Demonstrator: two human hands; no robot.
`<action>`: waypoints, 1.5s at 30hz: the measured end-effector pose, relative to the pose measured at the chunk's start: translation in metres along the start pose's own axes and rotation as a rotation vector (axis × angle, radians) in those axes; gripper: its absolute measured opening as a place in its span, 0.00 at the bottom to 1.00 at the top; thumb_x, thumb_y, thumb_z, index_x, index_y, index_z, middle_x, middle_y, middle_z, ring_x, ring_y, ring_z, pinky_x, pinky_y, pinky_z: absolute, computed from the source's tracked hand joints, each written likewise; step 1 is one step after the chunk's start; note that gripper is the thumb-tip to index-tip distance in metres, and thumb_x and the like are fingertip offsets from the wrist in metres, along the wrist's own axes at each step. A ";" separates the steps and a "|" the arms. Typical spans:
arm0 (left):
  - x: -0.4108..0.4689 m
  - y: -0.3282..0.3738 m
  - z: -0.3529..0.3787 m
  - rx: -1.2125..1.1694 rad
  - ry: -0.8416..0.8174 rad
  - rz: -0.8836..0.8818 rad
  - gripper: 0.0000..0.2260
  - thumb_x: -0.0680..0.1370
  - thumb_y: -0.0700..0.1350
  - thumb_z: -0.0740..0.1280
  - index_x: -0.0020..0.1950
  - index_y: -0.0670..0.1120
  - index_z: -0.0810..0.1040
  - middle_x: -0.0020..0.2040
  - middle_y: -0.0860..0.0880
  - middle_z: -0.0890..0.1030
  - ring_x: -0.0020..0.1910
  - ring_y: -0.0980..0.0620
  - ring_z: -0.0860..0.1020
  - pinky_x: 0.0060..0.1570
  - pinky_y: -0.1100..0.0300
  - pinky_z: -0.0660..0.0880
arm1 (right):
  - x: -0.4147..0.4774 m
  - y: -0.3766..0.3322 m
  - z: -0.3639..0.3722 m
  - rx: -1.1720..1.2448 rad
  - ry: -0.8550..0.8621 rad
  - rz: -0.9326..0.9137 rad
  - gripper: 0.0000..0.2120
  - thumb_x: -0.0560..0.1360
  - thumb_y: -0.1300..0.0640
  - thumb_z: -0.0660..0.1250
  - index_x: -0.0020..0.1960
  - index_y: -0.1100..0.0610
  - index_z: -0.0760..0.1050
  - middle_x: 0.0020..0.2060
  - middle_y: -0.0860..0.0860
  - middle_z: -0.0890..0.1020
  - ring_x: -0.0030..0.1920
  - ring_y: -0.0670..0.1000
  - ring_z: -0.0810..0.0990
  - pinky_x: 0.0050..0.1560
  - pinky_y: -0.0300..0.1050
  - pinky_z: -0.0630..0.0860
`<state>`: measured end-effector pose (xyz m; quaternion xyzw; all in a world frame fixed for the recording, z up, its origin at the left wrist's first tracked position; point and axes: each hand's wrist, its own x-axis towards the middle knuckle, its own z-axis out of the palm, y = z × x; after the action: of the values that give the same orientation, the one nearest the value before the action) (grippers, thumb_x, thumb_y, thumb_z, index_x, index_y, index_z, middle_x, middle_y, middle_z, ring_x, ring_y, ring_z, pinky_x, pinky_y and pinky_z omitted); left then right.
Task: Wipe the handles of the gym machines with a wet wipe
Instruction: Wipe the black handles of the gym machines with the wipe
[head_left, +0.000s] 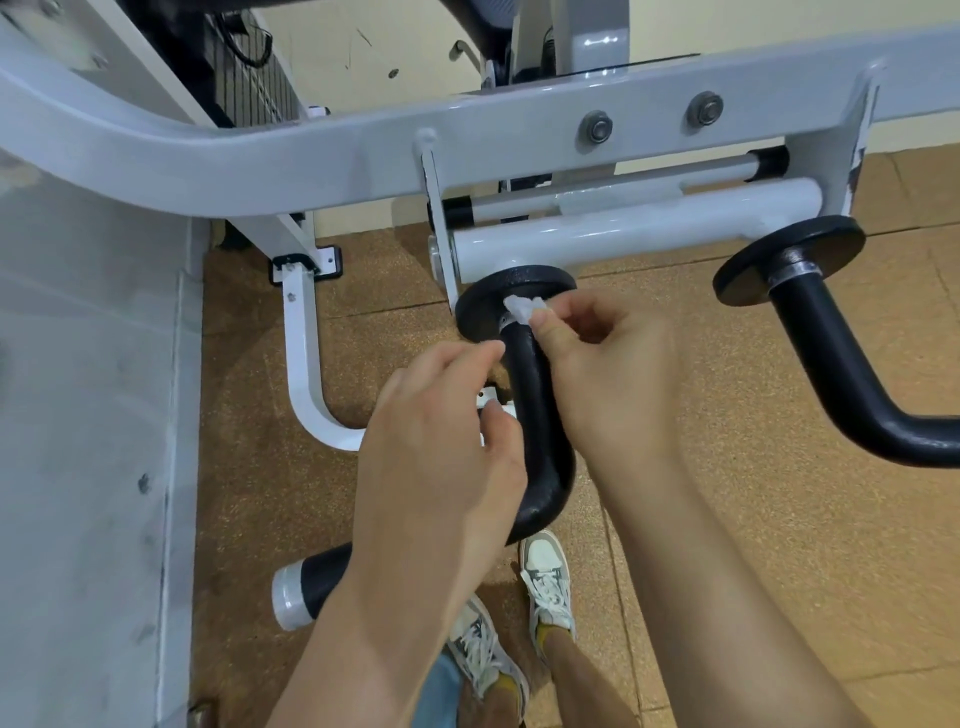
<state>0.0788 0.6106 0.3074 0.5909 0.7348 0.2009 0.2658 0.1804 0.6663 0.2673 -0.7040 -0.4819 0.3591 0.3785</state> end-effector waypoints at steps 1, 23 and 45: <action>0.001 0.000 -0.001 0.012 -0.008 0.000 0.18 0.76 0.42 0.63 0.64 0.54 0.74 0.57 0.60 0.74 0.55 0.57 0.72 0.52 0.64 0.67 | -0.002 -0.002 0.001 -0.050 -0.007 -0.071 0.02 0.71 0.55 0.72 0.41 0.53 0.82 0.37 0.46 0.83 0.39 0.47 0.80 0.46 0.50 0.77; 0.027 0.006 0.005 -0.211 -0.039 -0.064 0.12 0.79 0.44 0.59 0.57 0.57 0.78 0.45 0.60 0.81 0.41 0.65 0.75 0.42 0.74 0.70 | 0.003 0.000 -0.016 -0.388 -0.243 -0.555 0.10 0.73 0.62 0.64 0.50 0.55 0.83 0.42 0.50 0.80 0.43 0.50 0.77 0.43 0.43 0.73; 0.035 0.008 0.021 -0.429 0.129 -0.363 0.05 0.73 0.51 0.71 0.45 0.52 0.84 0.37 0.56 0.84 0.36 0.61 0.81 0.43 0.61 0.79 | -0.010 0.003 -0.033 0.097 -0.247 -0.031 0.10 0.75 0.62 0.66 0.46 0.49 0.83 0.40 0.41 0.84 0.46 0.39 0.81 0.49 0.35 0.76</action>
<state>0.0922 0.6466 0.2909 0.3659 0.7847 0.3379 0.3691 0.2073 0.6495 0.2810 -0.6278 -0.5177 0.4600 0.3552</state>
